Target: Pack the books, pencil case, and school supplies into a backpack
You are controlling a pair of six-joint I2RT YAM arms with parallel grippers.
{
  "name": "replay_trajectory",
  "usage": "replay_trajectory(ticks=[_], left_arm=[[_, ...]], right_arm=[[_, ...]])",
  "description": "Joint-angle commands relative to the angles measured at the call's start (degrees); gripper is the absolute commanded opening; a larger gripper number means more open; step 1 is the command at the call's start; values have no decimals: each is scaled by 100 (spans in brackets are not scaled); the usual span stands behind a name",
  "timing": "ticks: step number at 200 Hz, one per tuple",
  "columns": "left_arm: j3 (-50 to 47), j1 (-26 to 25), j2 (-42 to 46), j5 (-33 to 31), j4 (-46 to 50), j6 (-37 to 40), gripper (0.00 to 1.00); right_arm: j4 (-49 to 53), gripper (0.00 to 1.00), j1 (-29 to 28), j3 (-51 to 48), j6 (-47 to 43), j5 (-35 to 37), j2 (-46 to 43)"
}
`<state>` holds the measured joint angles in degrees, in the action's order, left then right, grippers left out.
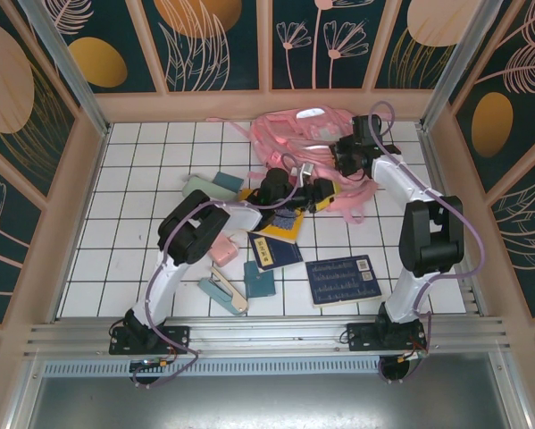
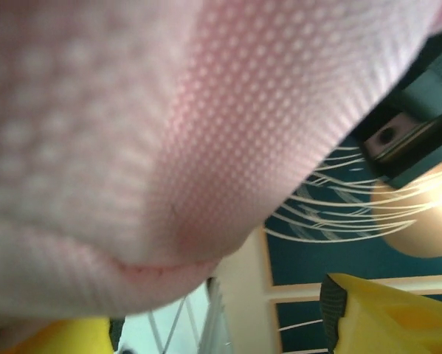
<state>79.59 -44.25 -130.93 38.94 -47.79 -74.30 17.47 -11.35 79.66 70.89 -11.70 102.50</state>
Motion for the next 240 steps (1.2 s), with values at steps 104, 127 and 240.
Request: replay_trajectory(ticks=[104,127,240], left_arm=[[-322,302,2184,-346,5010,3188,78],[-497,752,2577,-461,4991,3041,78],[-670,1299,2682,-142,4486,2711,77]], right_arm=[[358,41,-21,-1627,-2985,287,-3004],[-197,37,-706,-2774,-3541,511,-3713],[-2365,47,-1579,-4593,-2944,1168,-3000]])
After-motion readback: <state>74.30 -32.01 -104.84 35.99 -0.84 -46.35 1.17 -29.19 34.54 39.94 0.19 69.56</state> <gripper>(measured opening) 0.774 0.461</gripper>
